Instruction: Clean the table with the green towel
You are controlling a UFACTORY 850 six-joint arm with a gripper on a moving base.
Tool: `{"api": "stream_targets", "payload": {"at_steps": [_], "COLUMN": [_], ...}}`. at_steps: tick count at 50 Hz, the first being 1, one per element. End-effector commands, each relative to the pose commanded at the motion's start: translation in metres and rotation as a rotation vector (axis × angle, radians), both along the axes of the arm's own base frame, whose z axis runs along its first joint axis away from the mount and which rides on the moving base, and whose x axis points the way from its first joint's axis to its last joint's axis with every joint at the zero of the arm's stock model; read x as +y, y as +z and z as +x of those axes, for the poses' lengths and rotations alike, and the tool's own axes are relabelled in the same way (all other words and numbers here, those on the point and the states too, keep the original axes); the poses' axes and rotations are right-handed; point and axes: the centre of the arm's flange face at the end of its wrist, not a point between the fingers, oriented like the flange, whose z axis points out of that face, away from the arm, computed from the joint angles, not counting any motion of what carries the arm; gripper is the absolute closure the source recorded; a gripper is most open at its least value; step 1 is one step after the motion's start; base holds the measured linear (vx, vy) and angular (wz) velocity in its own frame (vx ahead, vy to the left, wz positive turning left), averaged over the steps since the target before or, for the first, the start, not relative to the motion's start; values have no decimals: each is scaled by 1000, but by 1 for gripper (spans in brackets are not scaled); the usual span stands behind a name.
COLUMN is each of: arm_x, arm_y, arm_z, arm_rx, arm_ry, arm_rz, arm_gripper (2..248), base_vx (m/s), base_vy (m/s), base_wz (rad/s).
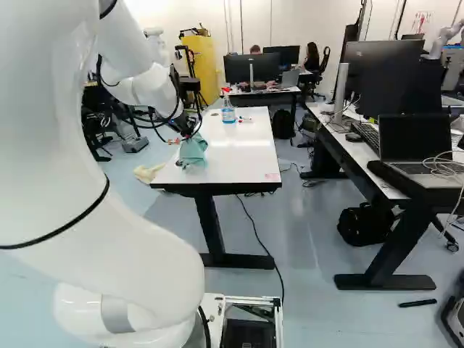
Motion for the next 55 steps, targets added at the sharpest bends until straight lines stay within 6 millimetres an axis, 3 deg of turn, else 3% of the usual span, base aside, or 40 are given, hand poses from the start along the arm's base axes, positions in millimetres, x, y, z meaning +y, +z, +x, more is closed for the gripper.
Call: {"api": "stream_targets", "payload": {"at_steps": [55], "arm_x": [-85], "arm_y": [-4], "arm_z": [-64], "arm_rx": [-16], "arm_ry": [-186], "arm_rz": [1], "arm_gripper": [229], "base_vx": [0], "base_vy": [0], "base_wz": [0]}}
